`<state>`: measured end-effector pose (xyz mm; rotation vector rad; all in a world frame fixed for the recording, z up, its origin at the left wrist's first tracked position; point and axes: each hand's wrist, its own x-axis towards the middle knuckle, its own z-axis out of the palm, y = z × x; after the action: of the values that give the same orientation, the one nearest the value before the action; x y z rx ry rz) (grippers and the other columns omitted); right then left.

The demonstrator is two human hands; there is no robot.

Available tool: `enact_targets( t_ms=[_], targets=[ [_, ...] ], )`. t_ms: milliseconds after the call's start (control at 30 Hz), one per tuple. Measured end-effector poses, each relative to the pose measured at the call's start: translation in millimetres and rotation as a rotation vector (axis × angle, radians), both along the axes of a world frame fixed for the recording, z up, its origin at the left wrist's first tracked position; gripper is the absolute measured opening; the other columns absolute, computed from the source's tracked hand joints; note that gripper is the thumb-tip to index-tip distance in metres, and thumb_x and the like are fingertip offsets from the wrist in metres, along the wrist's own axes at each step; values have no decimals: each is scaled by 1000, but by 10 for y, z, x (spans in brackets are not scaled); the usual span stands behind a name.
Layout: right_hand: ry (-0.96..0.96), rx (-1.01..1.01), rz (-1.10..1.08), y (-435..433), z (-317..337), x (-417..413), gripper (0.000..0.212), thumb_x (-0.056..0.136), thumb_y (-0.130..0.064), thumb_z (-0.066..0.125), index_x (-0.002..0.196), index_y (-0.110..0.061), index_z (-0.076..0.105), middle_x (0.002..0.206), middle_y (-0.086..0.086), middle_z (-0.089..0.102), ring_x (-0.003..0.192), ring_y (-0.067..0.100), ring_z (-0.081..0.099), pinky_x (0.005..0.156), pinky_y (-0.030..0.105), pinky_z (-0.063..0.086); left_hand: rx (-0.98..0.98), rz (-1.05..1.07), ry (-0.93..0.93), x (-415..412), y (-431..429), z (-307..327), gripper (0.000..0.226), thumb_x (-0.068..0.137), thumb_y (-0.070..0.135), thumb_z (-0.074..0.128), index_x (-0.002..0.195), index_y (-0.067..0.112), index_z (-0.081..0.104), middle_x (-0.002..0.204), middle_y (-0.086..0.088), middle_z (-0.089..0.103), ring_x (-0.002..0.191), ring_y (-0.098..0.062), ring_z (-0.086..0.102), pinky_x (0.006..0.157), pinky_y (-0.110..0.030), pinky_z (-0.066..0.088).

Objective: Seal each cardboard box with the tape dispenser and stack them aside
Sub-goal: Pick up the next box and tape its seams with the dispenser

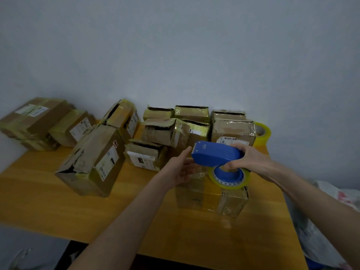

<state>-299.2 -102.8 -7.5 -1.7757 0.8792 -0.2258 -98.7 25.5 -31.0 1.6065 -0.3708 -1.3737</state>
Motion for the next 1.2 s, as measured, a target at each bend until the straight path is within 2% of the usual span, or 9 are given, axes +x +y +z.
enact_targets(
  t_ms=[133, 200, 333, 467, 633, 767, 900, 1033, 1200],
  targets=[
    [8, 2, 15, 1, -4, -1, 50, 70, -13, 82, 111, -27, 57, 107, 2, 61, 94, 15, 64, 69, 20, 52, -88, 18, 15, 67, 1, -34, 15, 89, 22, 65, 91, 7, 67, 66, 1, 64, 55, -7, 58, 50, -21, 46],
    [6, -3, 26, 7, 11, 9, 51, 71, -12, 82, 112, -25, 56, 108, 2, 60, 95, 15, 63, 70, 20, 52, -104, -4, -15, 97, 10, -35, 11, 92, 16, 61, 91, 6, 67, 64, 1, 63, 55, -6, 58, 51, -20, 46],
    [3, -49, 44, 22, 79, 49, 50, 71, -14, 82, 110, -27, 54, 107, 0, 59, 93, 12, 63, 63, 15, 50, -78, -11, -109, 87, 19, -31, 18, 96, 22, 55, 100, 9, 67, 73, 2, 65, 65, -9, 62, 58, -23, 48],
    [-14, -79, 49, 22, 127, 62, 53, 69, -14, 83, 108, -32, 52, 107, -2, 58, 90, 11, 62, 58, 12, 49, -75, 45, -4, 89, 19, 3, 29, 95, 36, 53, 100, 10, 66, 79, -1, 65, 74, -15, 60, 65, -29, 45],
    [37, -231, 114, 34, 164, 102, 57, 68, -19, 84, 110, -33, 49, 106, -6, 56, 92, 11, 61, 65, 16, 51, -83, 14, -248, 133, 42, 7, 15, 90, 15, 62, 103, 8, 67, 79, -3, 63, 69, -12, 57, 59, -21, 46],
    [49, -394, 200, 62, 232, 143, 64, 70, -24, 84, 118, -41, 45, 107, -21, 52, 93, 2, 57, 63, 10, 47, -86, 31, -392, 191, 43, 29, 11, 91, 14, 61, 102, 12, 65, 85, -3, 65, 76, -12, 59, 60, -22, 45],
    [66, -448, 247, 90, 247, 179, 67, 70, -26, 83, 120, -43, 42, 105, -24, 51, 92, -1, 56, 62, 7, 44, -94, -5, -454, 250, 82, 36, 8, 92, 18, 60, 94, 15, 67, 82, -4, 64, 72, -12, 57, 59, -22, 44],
    [109, -439, 217, 10, 282, 17, 65, 61, -36, 78, 114, -47, 43, 104, -21, 54, 90, -4, 56, 64, 8, 44, -43, 98, -498, 579, 300, 20, 14, 90, 20, 63, 95, 8, 67, 81, -6, 60, 71, -14, 55, 57, -22, 45],
    [145, -429, 225, -72, 275, -117, 64, 71, -18, 82, 110, -48, 42, 103, -21, 54, 89, 0, 58, 63, 9, 47, 5, 125, -460, 749, 430, -71, 14, 91, 16, 62, 96, 4, 67, 73, -4, 56, 64, -13, 49, 54, -22, 41]
  ],
)
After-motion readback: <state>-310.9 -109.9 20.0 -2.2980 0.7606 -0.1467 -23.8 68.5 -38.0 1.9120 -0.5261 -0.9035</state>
